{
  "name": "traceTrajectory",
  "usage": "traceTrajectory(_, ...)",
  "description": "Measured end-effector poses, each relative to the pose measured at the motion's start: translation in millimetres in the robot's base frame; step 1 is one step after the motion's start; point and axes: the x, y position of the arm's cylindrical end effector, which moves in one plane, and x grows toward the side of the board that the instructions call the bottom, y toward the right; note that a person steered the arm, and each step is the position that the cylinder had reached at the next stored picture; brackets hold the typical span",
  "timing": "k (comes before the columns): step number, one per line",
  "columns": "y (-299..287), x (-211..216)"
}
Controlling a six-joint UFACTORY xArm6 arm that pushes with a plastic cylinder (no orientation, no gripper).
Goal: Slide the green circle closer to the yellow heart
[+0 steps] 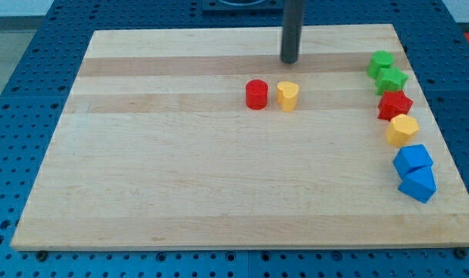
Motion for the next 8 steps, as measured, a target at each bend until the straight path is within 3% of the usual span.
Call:
traceTrajectory(2,127.6,-31.8)
traceTrajectory(4,218.5,6.2)
traceTrajectory(5,227.2,45.8)
traceTrajectory(8,158.8,30.9)
